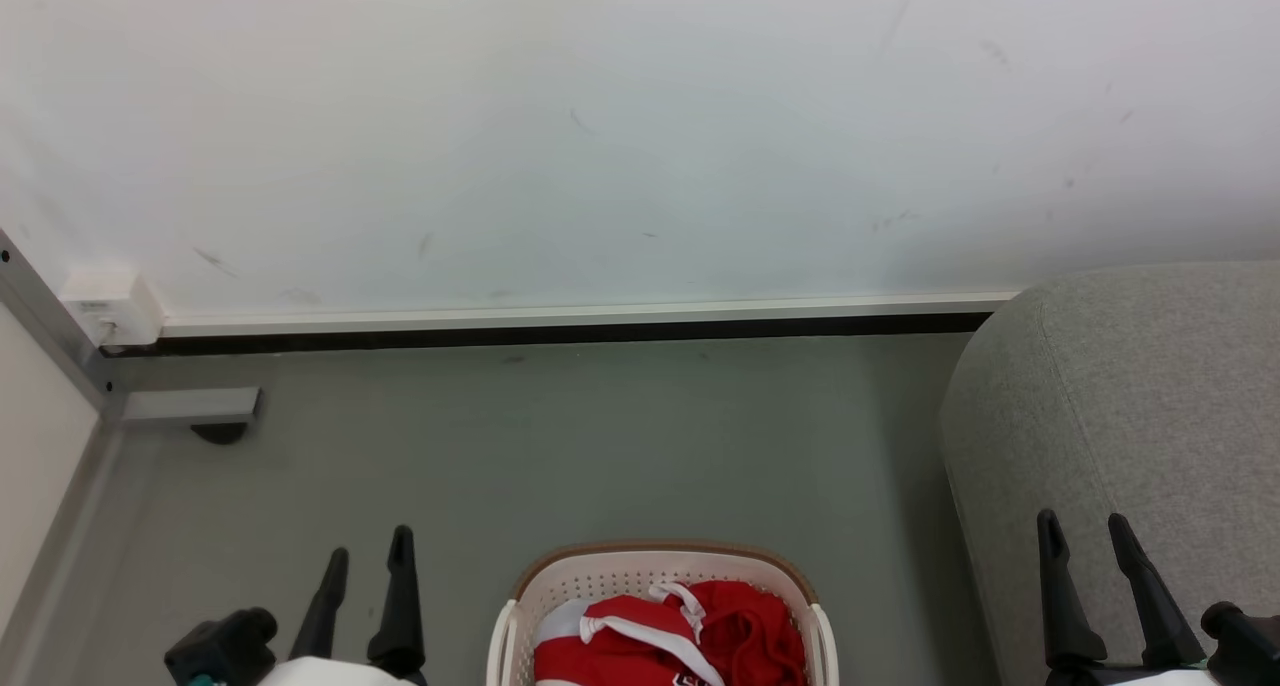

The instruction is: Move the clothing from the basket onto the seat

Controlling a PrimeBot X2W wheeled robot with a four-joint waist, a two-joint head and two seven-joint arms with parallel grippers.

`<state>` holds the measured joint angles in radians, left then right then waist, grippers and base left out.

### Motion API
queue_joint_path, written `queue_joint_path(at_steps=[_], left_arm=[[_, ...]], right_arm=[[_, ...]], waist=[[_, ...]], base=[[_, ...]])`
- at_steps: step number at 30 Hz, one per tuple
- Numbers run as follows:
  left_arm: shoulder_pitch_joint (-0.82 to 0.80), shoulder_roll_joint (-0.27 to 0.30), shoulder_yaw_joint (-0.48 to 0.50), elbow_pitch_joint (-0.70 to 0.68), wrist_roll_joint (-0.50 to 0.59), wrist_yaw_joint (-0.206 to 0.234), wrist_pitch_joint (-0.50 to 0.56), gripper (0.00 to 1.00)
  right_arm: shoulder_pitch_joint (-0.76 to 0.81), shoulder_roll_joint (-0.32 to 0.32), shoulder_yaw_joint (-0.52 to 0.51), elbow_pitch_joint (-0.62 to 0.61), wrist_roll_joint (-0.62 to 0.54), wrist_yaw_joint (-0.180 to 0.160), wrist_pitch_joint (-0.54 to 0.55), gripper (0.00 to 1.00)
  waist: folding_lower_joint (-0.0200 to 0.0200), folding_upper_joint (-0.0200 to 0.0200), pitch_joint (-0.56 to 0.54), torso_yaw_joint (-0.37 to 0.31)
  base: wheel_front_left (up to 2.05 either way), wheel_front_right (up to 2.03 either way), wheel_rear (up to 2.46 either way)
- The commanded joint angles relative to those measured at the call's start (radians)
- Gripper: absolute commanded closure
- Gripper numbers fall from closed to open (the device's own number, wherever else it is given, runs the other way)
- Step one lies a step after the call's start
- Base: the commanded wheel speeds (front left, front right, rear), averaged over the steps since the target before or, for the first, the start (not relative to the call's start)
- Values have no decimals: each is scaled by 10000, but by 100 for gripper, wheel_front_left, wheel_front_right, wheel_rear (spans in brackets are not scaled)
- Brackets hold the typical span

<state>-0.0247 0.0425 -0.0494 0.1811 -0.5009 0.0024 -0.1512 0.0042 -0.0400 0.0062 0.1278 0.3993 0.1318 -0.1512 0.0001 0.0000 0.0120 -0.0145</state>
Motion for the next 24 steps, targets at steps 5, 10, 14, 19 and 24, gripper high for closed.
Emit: queue_joint_path(at_steps=[5, 10, 14, 19, 24], left_arm=[[24, 88, -76, -101, 760, 85, -210, 0], [73, 93, -68, -110, 1296, 155, -325, 0], [106, 95, -28, -139, 1717, 198, -403, 0], [125, 98, -18, -170, 2079, 235, -492, 0], [173, 100, -38, -129, 2487, 260, -606, 0]], right_arm=[[99, -109, 51, -178, -740, -13, -205, 0], [153, -113, 44, -216, -1192, -14, -319, 0], [192, -116, 40, -220, -1554, -14, -405, 0], [229, -119, 15, -178, -1797, -15, -492, 0], [278, -122, 22, -127, -2099, -16, -609, 0]], waist=[[0, 0, -9, -12], [0, 0, -20, -20], [0, 0, -13, -19], [0, 0, -8, -20], [0, 0, -5, -27]], base=[[0, 0, 0], [0, 0, 0], [0, 0, 0], [0, 0, 0], [0, 0, 0]])
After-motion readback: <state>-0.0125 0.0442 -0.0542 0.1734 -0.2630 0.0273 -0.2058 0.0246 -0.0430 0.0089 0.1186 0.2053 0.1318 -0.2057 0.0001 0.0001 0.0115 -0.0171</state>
